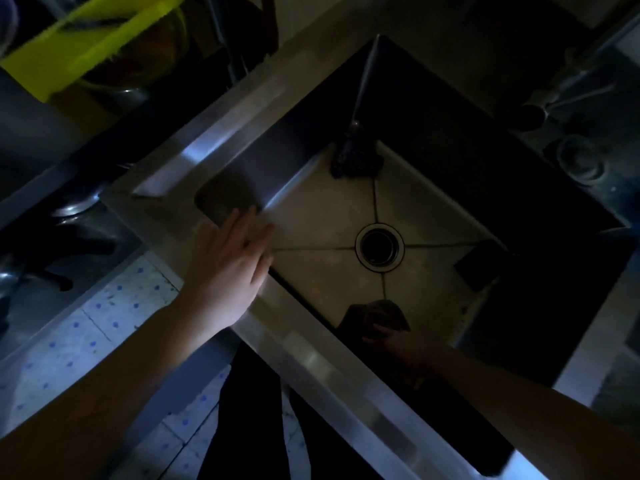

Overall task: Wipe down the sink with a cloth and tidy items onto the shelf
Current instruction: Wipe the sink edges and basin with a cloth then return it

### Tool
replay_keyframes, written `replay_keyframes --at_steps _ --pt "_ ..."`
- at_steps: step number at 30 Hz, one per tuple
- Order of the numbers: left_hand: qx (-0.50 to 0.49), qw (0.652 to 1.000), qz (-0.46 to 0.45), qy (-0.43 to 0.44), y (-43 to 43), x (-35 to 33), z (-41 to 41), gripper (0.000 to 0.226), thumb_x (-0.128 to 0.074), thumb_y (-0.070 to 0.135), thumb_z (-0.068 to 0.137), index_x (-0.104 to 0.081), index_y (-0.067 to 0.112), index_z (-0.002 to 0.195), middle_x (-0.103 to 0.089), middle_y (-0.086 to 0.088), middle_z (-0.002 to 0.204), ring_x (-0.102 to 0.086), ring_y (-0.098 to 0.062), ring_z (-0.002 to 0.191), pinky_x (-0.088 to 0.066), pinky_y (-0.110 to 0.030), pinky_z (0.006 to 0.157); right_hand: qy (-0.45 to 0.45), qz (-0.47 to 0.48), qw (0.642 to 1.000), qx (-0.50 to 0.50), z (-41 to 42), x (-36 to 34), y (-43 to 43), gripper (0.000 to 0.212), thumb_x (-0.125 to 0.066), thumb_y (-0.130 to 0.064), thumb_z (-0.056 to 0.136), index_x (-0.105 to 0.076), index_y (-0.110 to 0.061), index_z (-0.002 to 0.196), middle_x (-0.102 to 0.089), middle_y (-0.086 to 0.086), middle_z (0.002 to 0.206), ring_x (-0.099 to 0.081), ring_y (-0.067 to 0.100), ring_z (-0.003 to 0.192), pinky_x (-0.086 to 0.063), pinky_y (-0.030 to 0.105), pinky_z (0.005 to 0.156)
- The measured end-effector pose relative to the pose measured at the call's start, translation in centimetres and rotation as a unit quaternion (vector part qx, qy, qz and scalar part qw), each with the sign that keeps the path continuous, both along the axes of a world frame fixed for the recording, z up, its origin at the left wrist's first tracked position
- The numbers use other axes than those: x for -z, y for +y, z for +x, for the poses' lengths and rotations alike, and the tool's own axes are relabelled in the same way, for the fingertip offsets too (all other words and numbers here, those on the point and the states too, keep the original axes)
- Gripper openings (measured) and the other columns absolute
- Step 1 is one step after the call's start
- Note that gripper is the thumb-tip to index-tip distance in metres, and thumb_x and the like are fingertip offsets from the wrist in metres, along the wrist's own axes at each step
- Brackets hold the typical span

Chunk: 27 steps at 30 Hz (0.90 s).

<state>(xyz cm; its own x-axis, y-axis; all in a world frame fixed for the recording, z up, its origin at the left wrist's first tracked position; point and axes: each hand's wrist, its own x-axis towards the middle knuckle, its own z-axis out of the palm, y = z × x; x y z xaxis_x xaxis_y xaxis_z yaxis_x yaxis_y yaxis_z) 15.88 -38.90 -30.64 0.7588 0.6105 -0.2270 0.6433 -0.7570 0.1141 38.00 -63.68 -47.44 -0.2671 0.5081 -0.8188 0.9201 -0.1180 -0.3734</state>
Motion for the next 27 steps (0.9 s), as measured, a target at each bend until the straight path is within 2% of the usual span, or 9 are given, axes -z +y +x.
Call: replay_keyframes --at_steps 2,4,8,10,13,16,19,22,27 --pt "-0.016 1.0 -0.023 -0.007 -1.2 -0.4 -0.3 0.049 -0.037 0.033 0.09 -0.052 0.008 0.129 -0.041 -0.026 0.141 -0.039 -0.043 0.131 -0.038 -0.06 0.097 -0.003 0.022 0.999 -0.037 0.3 0.4 -0.2 0.061 -0.044 -0.02 0.098 -0.015 -0.022 0.152 -0.009 0.006 0.161 -0.008 0.022 0.149 -0.019 0.034 0.119" --pt "-0.027 0.999 -0.036 -0.016 -1.9 -0.7 -0.4 0.052 -0.031 0.037 0.09 -0.052 0.008 0.129 -0.043 -0.025 0.14 -0.038 -0.041 0.132 -0.036 -0.061 0.099 -0.002 0.014 1.0 -0.014 0.1 0.2 0.3 0.06 -0.041 -0.013 0.099 -0.012 -0.021 0.152 -0.006 0.004 0.161 -0.003 0.024 0.149 -0.018 0.038 0.119" --pt "-0.02 0.999 -0.038 -0.026 -2.6 -0.4 -1.0 0.053 -0.028 0.04 0.091 -0.054 0.011 0.127 -0.045 -0.023 0.139 -0.041 -0.039 0.13 -0.035 -0.057 0.098 0.006 0.06 0.998 0.003 -0.8 0.0 3.0 0.058 -0.047 -0.01 0.095 -0.027 -0.021 0.149 -0.008 -0.001 0.161 -0.005 0.029 0.148 -0.023 0.042 0.118" --pt "-0.011 0.999 -0.032 -0.036 -2.7 -0.1 -1.1 0.049 -0.031 0.039 0.091 -0.057 0.012 0.123 -0.048 -0.022 0.136 -0.044 -0.039 0.127 -0.037 -0.056 0.095 0.025 0.092 0.994 0.05 -1.6 -0.2 5.0 0.059 -0.048 -0.009 0.094 -0.028 -0.02 0.149 -0.01 0.002 0.161 -0.011 0.029 0.147 -0.025 0.04 0.115" --pt "0.001 0.999 -0.017 -0.045 -2.6 0.3 -1.1 0.044 -0.036 0.037 0.09 -0.058 0.013 0.118 -0.05 -0.021 0.133 -0.046 -0.038 0.125 -0.038 -0.055 0.092 0.028 0.119 0.989 0.08 -2.6 0.1 8.6 0.06 -0.048 -0.005 0.093 -0.031 -0.021 0.148 -0.01 0.003 0.161 -0.007 0.032 0.147 -0.027 0.043 0.114" --pt "0.005 0.999 -0.014 -0.046 -2.3 0.6 -1.1 0.041 -0.036 0.038 0.089 -0.054 0.015 0.118 -0.051 -0.019 0.132 -0.044 -0.036 0.125 -0.038 -0.054 0.093 0.025 0.113 0.986 0.121 -3.7 0.2 11.2 0.053 -0.045 -0.01 0.096 -0.034 -0.023 0.146 -0.007 0.005 0.161 -0.002 0.035 0.147 -0.022 0.044 0.116" --pt "0.009 0.999 -0.014 -0.043 -2.4 0.8 -1.0 0.04 -0.035 0.039 0.09 -0.053 0.017 0.118 -0.05 -0.017 0.132 -0.042 -0.035 0.126 -0.036 -0.054 0.095 0.021 0.094 0.989 0.114 -3.9 0.3 10.6 0.054 -0.047 -0.017 0.097 -0.03 -0.021 0.148 -0.006 0.008 0.161 -0.002 0.034 0.147 -0.017 0.04 0.118" --pt "0.004 0.999 -0.024 -0.037 -2.5 0.5 -0.7 0.041 -0.036 0.039 0.089 -0.057 0.015 0.115 -0.049 -0.018 0.134 -0.043 -0.035 0.127 -0.036 -0.056 0.095 0.047 0.054 0.993 0.094 -3.2 -0.8 8.3 0.055 -0.049 -0.014 0.095 -0.031 -0.016 0.147 -0.016 0.006 0.16 -0.007 0.03 0.148 -0.023 0.04 0.115" --pt "0.023 0.999 -0.029 -0.019 -3.5 -1.0 0.3 0.046 -0.035 0.038 0.087 -0.062 0.012 0.114 -0.052 -0.019 0.132 -0.048 -0.036 0.122 -0.036 -0.056 0.094 0.007 -0.019 0.995 0.095 -1.9 -2.2 3.4 0.058 -0.041 -0.008 0.096 -0.02 -0.013 0.15 -0.024 0.018 0.155 -0.038 0.033 0.135 -0.034 0.038 0.107"
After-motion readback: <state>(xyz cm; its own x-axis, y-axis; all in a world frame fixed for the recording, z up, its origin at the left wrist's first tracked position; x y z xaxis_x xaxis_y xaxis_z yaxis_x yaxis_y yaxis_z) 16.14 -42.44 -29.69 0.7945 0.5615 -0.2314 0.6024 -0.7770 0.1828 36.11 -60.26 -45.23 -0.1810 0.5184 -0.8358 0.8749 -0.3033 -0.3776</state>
